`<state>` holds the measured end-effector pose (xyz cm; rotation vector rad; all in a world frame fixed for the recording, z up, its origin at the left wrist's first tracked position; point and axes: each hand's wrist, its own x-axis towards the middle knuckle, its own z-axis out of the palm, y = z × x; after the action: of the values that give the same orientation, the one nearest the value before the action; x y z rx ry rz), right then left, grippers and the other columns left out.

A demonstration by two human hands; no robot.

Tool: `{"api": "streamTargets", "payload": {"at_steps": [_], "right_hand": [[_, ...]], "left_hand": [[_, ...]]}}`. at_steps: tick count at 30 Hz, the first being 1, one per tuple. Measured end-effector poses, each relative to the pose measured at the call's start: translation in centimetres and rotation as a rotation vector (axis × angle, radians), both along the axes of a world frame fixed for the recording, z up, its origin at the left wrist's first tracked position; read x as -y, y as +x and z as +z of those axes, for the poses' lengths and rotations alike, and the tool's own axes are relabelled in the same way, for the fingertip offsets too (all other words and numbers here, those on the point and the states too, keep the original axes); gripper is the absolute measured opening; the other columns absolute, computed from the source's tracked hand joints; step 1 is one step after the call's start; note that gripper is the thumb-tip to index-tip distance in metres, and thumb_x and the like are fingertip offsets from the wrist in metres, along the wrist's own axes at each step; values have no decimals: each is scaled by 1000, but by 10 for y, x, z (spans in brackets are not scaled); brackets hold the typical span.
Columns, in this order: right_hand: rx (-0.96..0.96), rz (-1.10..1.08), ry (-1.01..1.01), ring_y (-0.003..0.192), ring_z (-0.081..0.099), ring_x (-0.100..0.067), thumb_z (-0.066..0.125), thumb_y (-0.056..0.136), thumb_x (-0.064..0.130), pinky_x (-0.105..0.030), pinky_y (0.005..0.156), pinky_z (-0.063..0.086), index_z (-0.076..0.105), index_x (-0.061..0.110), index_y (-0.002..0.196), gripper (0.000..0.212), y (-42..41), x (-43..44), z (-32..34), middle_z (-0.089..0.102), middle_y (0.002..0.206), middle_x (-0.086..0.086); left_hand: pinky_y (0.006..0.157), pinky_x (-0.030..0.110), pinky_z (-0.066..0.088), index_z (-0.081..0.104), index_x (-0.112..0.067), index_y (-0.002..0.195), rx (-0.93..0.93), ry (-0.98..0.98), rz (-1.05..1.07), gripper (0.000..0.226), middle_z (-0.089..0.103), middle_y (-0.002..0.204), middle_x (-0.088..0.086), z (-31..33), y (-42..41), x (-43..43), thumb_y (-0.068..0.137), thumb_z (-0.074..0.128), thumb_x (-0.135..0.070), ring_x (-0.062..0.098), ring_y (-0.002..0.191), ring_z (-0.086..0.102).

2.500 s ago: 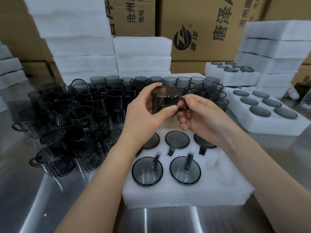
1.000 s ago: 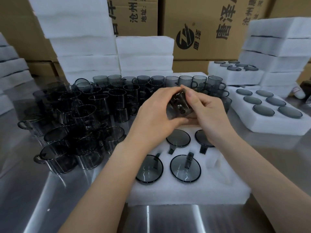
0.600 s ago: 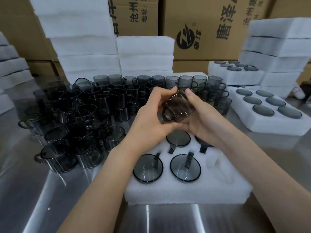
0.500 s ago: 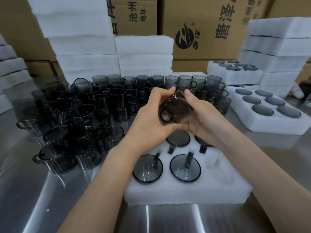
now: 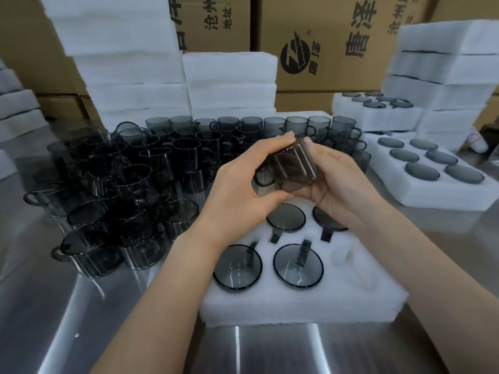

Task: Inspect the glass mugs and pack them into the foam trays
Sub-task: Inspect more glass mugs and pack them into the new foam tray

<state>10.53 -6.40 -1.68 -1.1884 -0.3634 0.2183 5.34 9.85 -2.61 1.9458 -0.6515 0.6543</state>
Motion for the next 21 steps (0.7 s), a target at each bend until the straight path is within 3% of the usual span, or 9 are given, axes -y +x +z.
{"api": "streamTargets", "payload": {"at_steps": [3,4,7,11,15,21], "right_hand": [[-127,282,62,113,63,-31,53,89,48,-42,94,54,56,11,133,58,1,-1,-1,62,128,-19],[-146,364,78,114,62,-33,51,90,52,-42,95,50,55,12,133,58,1,-1,-1,61,129,-18],[-136,409,71,101,67,-32,53,89,51,-36,80,56,58,14,124,51,-2,-1,-1,66,117,-15],[10,295,43,100,67,-27,63,86,29,-38,85,57,72,8,107,32,-3,-2,-4,70,108,-15],[42,226,29,97,67,-27,65,83,30,-34,75,57,73,6,103,33,-5,-3,-4,71,104,-15],[7,168,54,99,70,-33,61,84,39,-37,73,59,74,7,103,40,-5,-5,-1,71,109,-21]], "left_hand": [[109,22,39,47,-24,131,-11,-52,-51,72,52,143,-6,-1,1,0,73,74,10,4,137,43],[104,17,41,46,-25,129,-32,-70,-61,73,52,142,-7,-1,1,0,72,73,12,2,135,44],[92,8,45,42,-26,131,-97,-91,-61,77,52,142,-10,-1,2,1,71,80,4,-4,132,44],[103,7,35,41,-27,146,-107,70,83,93,51,143,-11,-1,3,2,67,90,-26,-4,130,45],[106,8,34,42,-25,147,-108,84,134,93,54,142,-7,1,1,5,66,90,-25,0,129,48],[110,12,32,41,-21,147,-56,86,113,95,50,146,-4,5,-1,5,65,90,-17,1,134,43]]}}
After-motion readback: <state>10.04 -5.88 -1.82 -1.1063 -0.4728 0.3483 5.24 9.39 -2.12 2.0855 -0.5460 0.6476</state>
